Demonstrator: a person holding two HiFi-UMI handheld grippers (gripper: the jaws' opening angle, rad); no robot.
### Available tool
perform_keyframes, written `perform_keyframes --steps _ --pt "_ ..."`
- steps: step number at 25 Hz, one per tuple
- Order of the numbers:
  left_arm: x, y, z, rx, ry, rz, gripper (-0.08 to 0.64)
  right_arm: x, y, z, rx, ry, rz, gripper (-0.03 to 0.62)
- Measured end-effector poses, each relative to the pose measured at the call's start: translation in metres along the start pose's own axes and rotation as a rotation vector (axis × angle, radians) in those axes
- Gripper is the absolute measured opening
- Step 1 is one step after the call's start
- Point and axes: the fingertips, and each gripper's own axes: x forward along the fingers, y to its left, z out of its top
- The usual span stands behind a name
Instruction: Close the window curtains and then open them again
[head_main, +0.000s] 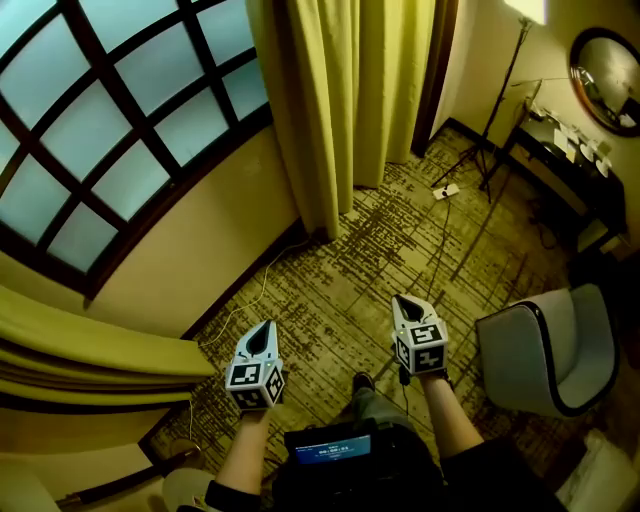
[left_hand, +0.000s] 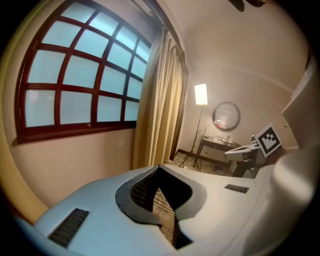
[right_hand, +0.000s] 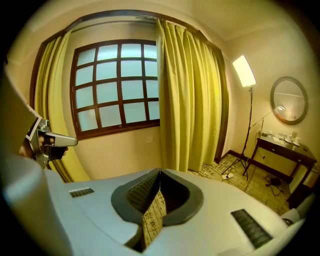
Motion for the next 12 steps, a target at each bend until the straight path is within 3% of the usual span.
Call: perform_keyframes --steps 5,12 --pt "0.038 -0.014 0.028 0.024 0.001 0.017 -0.009 0.020 -0.035 0.022 0.005 -0.022 0.018 0.018" --pt "0.091 -0.029 0.091 0.044 -0.065 0.038 -0.009 0.058 -0.065 0.061 -0.032 -0.037 0.079 0.018"
